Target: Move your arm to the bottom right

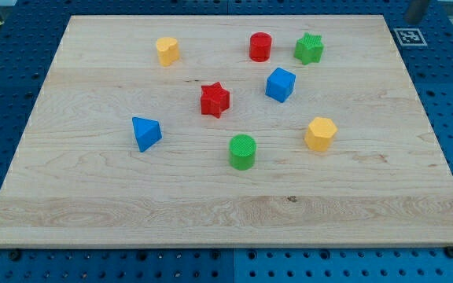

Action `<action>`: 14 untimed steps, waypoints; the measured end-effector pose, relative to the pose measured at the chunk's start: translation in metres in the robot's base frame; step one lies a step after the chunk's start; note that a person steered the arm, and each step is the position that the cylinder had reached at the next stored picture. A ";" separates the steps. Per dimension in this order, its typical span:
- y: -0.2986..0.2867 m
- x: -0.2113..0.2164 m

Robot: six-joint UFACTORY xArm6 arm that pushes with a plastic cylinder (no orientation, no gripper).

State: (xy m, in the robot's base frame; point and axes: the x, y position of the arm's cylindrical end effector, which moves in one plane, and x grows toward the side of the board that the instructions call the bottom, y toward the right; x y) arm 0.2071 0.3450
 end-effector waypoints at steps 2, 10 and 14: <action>0.000 0.000; -0.005 0.004; -0.023 0.108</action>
State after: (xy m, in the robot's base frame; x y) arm 0.3151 0.3218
